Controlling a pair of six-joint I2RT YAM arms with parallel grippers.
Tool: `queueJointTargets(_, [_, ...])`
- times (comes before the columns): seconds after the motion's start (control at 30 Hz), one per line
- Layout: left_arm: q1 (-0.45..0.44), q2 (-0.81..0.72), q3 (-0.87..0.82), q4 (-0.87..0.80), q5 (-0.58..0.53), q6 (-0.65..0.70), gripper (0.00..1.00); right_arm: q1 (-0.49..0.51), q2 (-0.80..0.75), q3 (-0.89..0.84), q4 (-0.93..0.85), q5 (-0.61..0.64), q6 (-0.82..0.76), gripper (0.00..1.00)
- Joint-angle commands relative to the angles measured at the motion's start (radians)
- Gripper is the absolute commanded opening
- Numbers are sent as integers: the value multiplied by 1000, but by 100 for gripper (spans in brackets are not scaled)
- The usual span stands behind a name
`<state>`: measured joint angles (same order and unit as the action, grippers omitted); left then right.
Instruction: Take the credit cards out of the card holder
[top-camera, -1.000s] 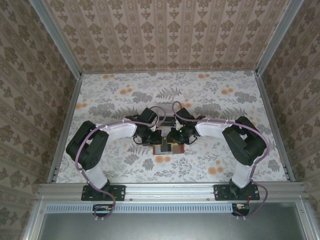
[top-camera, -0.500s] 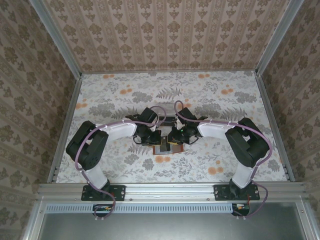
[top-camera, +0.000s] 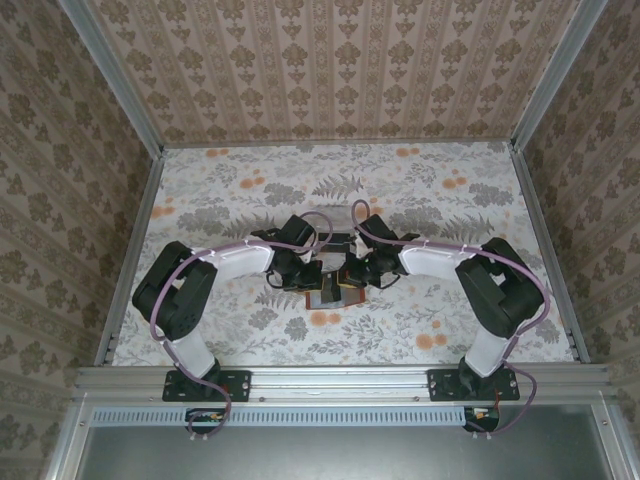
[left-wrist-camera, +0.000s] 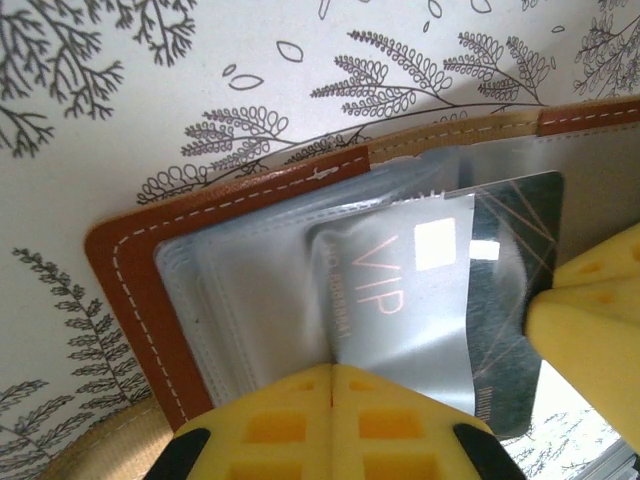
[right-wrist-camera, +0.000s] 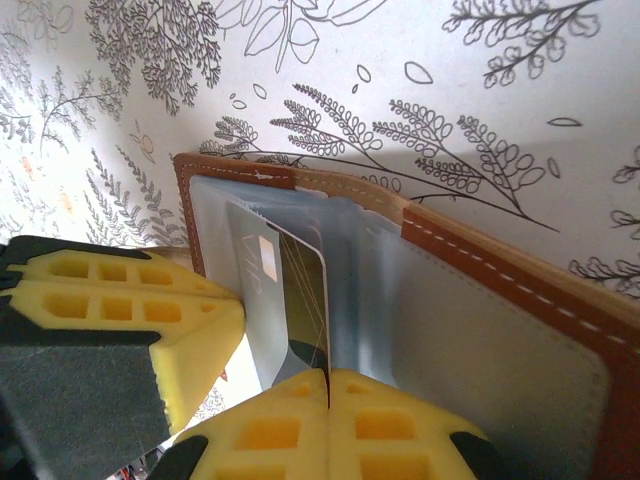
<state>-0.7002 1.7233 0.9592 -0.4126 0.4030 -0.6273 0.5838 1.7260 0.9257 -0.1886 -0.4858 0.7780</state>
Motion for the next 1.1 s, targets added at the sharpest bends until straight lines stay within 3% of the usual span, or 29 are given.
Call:
queueJointTargets(0.0, [3, 38, -12, -89, -58, 18, 7, -23, -51, -20, -46, 17, -30, 2])
queueJointTargets(0.57, [4, 18, -16, -83, -46, 9, 7, -65, -101, -33, -173, 99, -98, 2])
queueJointTargets(0.83, [3, 10, -17, -72, -26, 6, 7, -60, -48, -48, -11, -60, -24, 9])
queueJointTargets(1.07, [3, -7, -26, -65, -20, -6, 7, -49, -5, -23, 1, -71, -21, 10])
